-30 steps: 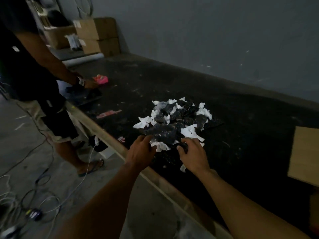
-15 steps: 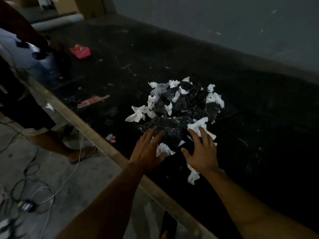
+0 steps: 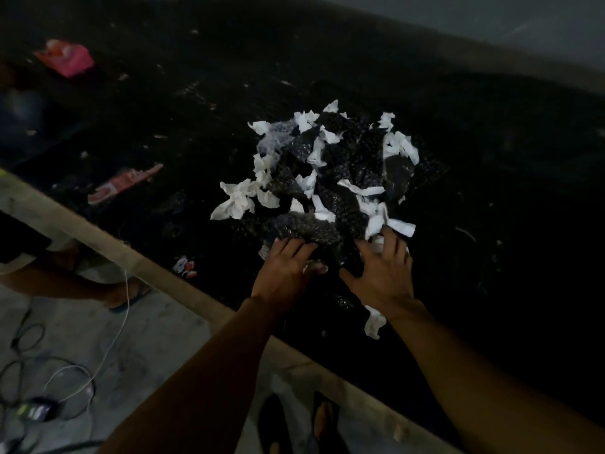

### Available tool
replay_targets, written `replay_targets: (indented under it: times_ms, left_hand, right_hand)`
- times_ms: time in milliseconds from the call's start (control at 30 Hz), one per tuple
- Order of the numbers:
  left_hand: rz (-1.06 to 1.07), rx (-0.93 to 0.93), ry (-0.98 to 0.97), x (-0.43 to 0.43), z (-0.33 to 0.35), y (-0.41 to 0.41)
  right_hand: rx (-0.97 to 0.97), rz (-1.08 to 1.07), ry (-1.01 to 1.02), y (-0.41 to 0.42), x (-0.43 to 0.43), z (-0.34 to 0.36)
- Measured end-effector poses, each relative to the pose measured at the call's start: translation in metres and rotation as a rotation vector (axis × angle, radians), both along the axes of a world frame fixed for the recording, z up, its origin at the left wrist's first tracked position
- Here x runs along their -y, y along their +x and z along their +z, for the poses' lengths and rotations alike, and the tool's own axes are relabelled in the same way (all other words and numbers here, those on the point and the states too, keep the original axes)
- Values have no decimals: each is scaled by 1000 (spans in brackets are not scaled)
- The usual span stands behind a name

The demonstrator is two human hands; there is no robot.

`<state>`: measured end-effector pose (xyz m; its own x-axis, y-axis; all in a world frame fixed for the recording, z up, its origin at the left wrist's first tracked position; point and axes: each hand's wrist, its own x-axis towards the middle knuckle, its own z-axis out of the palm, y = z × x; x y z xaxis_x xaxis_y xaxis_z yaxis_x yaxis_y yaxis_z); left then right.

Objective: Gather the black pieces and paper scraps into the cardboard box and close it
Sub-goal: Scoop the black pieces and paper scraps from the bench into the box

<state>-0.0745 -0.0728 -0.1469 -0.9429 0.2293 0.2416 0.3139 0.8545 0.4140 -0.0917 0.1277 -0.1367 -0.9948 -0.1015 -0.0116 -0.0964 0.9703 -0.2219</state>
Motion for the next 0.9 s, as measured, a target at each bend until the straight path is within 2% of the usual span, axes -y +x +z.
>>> replay_targets:
  times_ms: [67, 133, 200, 267, 333, 433, 533, 667, 733, 900]
  left_hand:
    - [53, 75, 20, 0, 1, -3]
    - [64, 116, -55, 2, -2, -9]
    - [37, 98, -164, 5, 0, -12]
    - [35, 27, -175, 5, 0, -13]
    - [52, 11, -160, 5, -4, -14]
    - [75, 123, -56, 2, -11, -17]
    - [56, 52, 76, 0, -16, -17]
    - [29, 19, 127, -3, -20, -13]
    - [38, 14, 145, -1, -21, -13]
    - [39, 22, 161, 0, -16, -11]
  right_hand:
    - [-15, 6, -6, 0, 2, -2]
    - [-26, 20, 11, -1, 2, -3]
    - [-68, 47, 18, -2, 1, -3]
    - [-116, 84, 30, -2, 0, -6]
    - [-125, 125, 34, -3, 0, -9]
    - [-131, 131, -32, -3, 3, -10]
    - [-143, 114, -123, -1, 3, -9]
    - [-91, 153, -5, -3, 2, -9]
    - [-104, 101, -18, -6, 0, -14]
    - [-198, -46, -203, -2, -1, -26]
